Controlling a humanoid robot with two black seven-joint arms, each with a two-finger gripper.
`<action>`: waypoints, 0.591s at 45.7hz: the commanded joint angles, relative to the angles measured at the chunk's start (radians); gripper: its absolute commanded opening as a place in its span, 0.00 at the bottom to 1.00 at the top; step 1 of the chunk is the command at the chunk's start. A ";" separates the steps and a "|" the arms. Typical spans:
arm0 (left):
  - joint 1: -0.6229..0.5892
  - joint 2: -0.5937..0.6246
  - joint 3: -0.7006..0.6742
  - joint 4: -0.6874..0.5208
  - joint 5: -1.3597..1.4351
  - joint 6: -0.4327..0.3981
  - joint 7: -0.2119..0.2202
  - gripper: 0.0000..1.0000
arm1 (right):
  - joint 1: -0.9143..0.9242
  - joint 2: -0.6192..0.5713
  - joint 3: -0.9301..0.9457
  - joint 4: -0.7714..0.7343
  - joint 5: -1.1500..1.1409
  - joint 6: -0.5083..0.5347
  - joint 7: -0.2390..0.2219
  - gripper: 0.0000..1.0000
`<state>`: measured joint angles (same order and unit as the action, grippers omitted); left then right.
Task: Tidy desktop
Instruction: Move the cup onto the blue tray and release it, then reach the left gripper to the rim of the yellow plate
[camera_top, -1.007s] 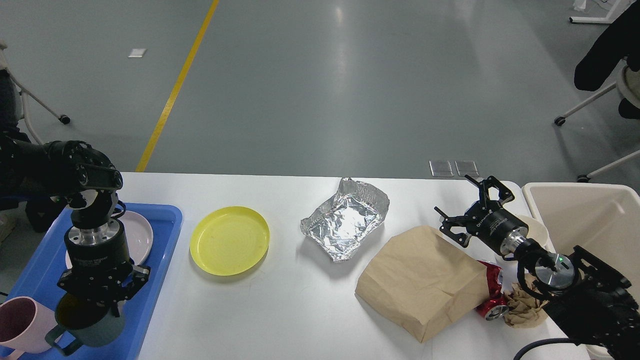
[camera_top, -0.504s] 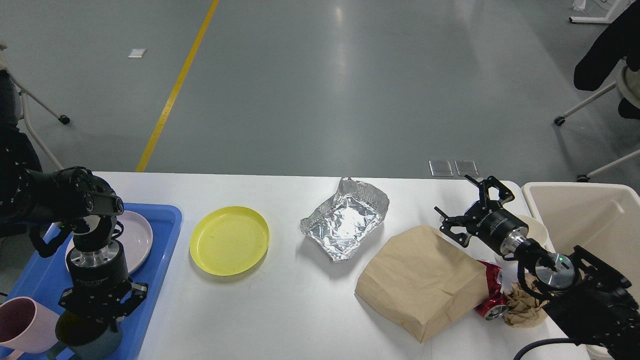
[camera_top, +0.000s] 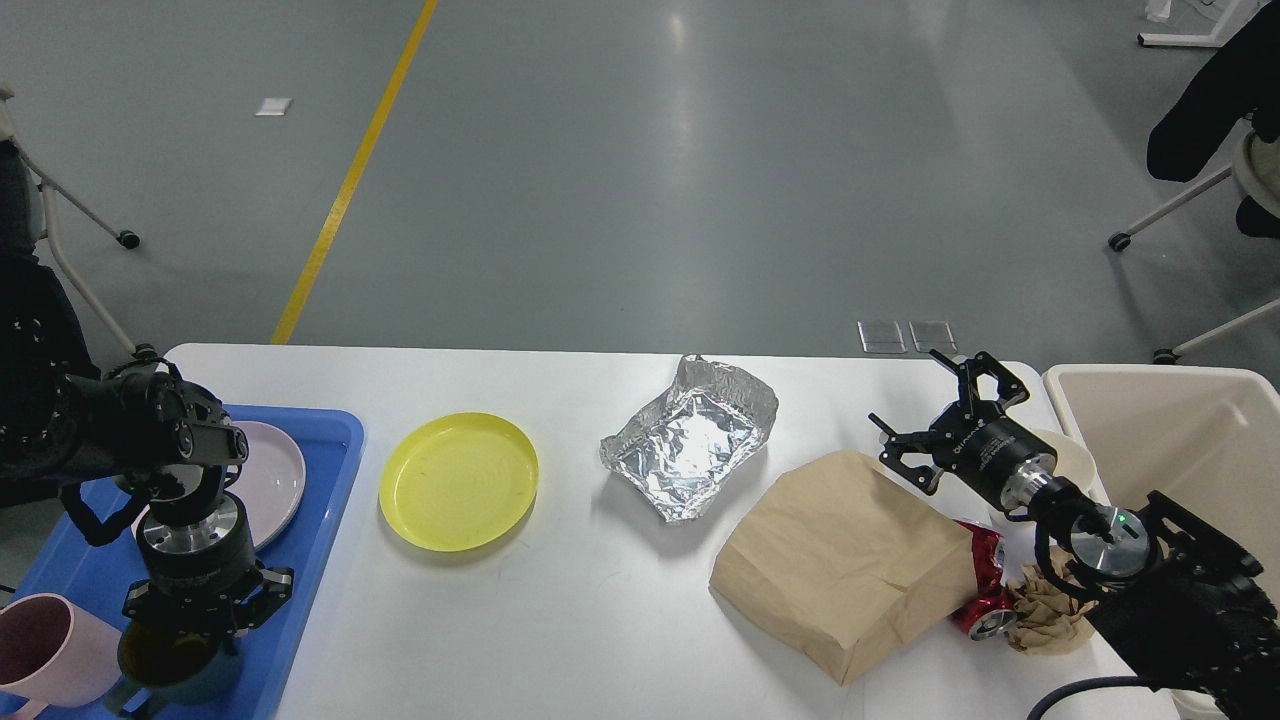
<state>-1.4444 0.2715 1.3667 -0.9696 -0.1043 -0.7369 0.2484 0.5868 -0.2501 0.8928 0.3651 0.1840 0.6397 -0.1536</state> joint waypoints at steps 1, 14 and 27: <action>0.001 0.000 0.000 0.000 0.000 0.002 -0.001 0.27 | -0.001 0.000 0.000 0.000 0.000 0.000 0.000 1.00; -0.024 0.006 0.017 -0.015 0.003 -0.025 -0.003 0.81 | 0.001 0.000 0.000 0.000 0.000 0.000 0.000 1.00; -0.299 0.005 0.035 -0.032 0.003 -0.223 -0.001 0.95 | 0.001 0.000 0.000 0.000 0.000 0.000 0.000 1.00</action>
<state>-1.6159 0.2848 1.3984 -1.0006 -0.1013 -0.9370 0.2440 0.5868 -0.2501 0.8928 0.3651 0.1840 0.6397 -0.1536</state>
